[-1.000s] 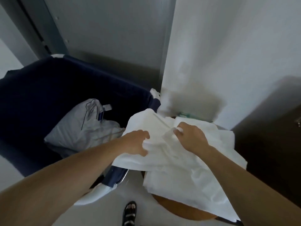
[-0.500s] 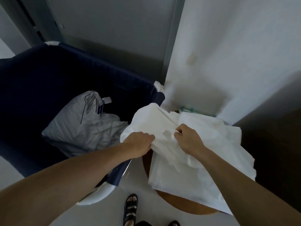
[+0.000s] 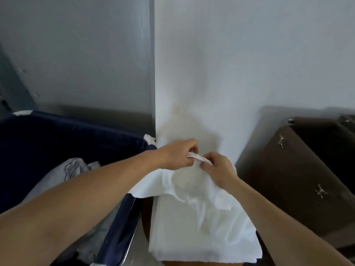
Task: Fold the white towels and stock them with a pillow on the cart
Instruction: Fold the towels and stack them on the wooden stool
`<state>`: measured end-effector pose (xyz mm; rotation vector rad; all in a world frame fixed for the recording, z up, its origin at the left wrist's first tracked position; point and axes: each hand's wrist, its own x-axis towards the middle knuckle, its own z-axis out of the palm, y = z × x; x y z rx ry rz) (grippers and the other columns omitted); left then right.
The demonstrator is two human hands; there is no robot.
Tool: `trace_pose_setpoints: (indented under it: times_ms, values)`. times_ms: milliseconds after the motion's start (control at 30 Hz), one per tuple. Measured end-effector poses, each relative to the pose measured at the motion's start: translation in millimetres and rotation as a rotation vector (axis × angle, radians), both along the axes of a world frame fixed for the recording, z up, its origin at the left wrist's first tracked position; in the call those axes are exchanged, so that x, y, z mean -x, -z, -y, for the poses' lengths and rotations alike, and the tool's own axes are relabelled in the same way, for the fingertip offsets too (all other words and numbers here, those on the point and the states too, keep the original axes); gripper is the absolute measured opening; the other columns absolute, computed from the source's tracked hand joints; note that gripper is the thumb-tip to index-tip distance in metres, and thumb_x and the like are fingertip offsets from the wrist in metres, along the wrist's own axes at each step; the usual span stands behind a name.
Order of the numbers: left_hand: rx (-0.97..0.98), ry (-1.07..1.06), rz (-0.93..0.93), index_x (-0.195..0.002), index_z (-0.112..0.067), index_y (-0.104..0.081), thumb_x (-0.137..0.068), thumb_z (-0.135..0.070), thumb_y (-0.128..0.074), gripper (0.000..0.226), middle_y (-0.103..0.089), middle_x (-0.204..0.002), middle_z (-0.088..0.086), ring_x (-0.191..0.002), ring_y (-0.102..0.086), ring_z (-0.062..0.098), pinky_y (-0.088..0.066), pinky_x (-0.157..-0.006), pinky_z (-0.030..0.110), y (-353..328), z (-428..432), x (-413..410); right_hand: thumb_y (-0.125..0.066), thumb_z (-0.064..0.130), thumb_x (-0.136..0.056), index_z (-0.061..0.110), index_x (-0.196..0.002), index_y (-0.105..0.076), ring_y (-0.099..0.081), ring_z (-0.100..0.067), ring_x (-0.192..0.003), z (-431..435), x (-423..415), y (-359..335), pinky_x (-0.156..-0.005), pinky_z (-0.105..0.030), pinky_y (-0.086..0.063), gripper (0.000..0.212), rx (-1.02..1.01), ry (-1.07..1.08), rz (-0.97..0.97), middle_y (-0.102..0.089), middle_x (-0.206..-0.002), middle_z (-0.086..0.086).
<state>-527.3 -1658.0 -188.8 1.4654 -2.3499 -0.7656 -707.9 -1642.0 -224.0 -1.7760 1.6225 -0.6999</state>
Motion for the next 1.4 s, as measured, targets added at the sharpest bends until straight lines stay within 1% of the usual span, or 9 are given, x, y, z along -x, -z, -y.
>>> trace_pose_setpoints:
  times_ms: [167, 367, 500, 633, 767, 967, 1133, 1233, 1400]
  values:
    - [0.211, -0.168, 0.155, -0.106, -0.020, -0.060, -0.094, -0.016, -0.050, 0.016, -0.062, -0.094, 0.001, -0.075, -0.056, 0.020, -0.040, -0.063, 0.029, -29.9, 16.4, 4.9, -0.065, 0.016, -0.088, 0.015, -0.085, -0.066, -0.054, -0.019, -0.067, 8.0, 60.1, -37.0, -0.059, -0.029, -0.036, 0.004, 0.095, 0.199, 0.017, -0.058, -0.067, 0.004]
    - [0.328, -0.290, 0.078, -0.109, -0.013, -0.065, -0.101, -0.027, -0.047, 0.025, -0.068, -0.102, 0.004, -0.092, -0.061, 0.025, -0.048, -0.078, 0.033, -56.9, 34.5, -4.3, -0.067, 0.013, -0.088, 0.013, -0.073, -0.064, -0.057, -0.021, -0.064, -1.9, 126.2, -59.1, -0.060, -0.032, -0.044, 0.016, 0.022, 0.249, 0.092, -0.061, -0.069, -0.005]
    - [0.342, -0.321, -0.226, -0.086, -0.010, -0.062, -0.099, -0.031, -0.055, 0.026, -0.056, -0.070, -0.005, -0.066, -0.049, 0.011, -0.037, -0.058, 0.014, -78.9, 34.0, 8.0, -0.070, 0.017, -0.090, 0.006, -0.102, -0.071, -0.072, -0.030, -0.091, -14.6, 152.3, -56.8, -0.086, -0.044, -0.058, 0.017, -0.246, 0.128, 0.336, -0.075, -0.098, -0.011]
    - [0.150, -0.259, -0.670, -0.080, -0.018, -0.058, -0.100, -0.032, -0.054, 0.024, -0.048, -0.058, -0.018, -0.055, -0.041, 0.004, -0.036, -0.057, 0.021, -99.2, 17.2, 47.2, -0.066, 0.019, -0.093, 0.000, -0.108, -0.068, -0.070, -0.032, -0.095, -10.9, 151.9, -69.9, -0.082, -0.038, -0.056, 0.025, -0.202, 0.210, 0.623, -0.074, -0.103, -0.015]
    - [0.024, -0.076, -0.566, -0.090, -0.007, -0.060, -0.101, -0.033, -0.053, 0.029, -0.055, -0.074, -0.007, -0.067, -0.048, 0.007, -0.041, -0.067, 0.025, -82.0, 3.9, 88.2, -0.058, 0.015, -0.098, 0.004, -0.093, -0.065, -0.065, -0.023, -0.080, -2.4, 122.6, -100.5, -0.073, -0.034, -0.053, 0.014, 0.033, 0.230, 0.878, -0.069, -0.087, -0.010]
    - [0.104, -0.142, -0.592, -0.085, -0.017, -0.057, -0.100, -0.038, -0.051, 0.027, -0.055, -0.074, -0.009, -0.065, -0.049, 0.006, -0.043, -0.062, 0.023, -69.8, -9.5, 108.8, -0.060, 0.023, -0.094, 0.012, -0.082, -0.055, -0.051, -0.015, -0.066, -0.5, 82.3, -110.5, -0.058, -0.025, -0.039, 0.017, 0.366, 0.384, 0.358, -0.057, -0.074, 0.000]
    - [0.154, -0.155, -0.658, -0.093, -0.015, -0.060, -0.102, -0.036, -0.049, 0.025, -0.059, -0.079, -0.009, -0.070, -0.050, 0.005, -0.044, -0.067, 0.025, -67.2, -21.9, 106.3, -0.054, 0.014, -0.097, 0.036, -0.117, -0.057, -0.056, -0.008, -0.065, -2.6, 78.7, -102.9, -0.063, -0.021, -0.046, 0.030, 0.298, 0.106, 0.383, -0.060, -0.073, 0.008]
    - [0.094, -0.227, -0.765, -0.093, -0.017, -0.062, -0.101, -0.037, -0.050, 0.025, -0.060, -0.081, -0.005, -0.072, -0.052, 0.008, -0.045, -0.068, 0.029, -60.0, -21.6, 102.0, -0.054, 0.012, -0.097, 0.046, -0.103, -0.066, -0.063, -0.003, -0.067, -6.0, 76.2, -101.7, -0.065, -0.018, -0.048, 0.036, 0.341, -0.021, 0.315, -0.069, -0.083, 0.019]
    - [-0.001, -0.314, -0.917, -0.089, -0.012, -0.059, -0.102, -0.034, -0.050, 0.027, -0.051, -0.073, -0.006, -0.066, -0.046, 0.008, -0.041, -0.058, 0.017, -59.1, -24.3, 94.4, -0.083, 0.029, -0.078, 0.030, -0.076, -0.068, -0.046, -0.002, -0.049, -4.3, 80.7, -101.2, -0.053, -0.014, -0.037, 0.015, 0.326, -0.061, 0.291, -0.055, -0.053, 0.022]
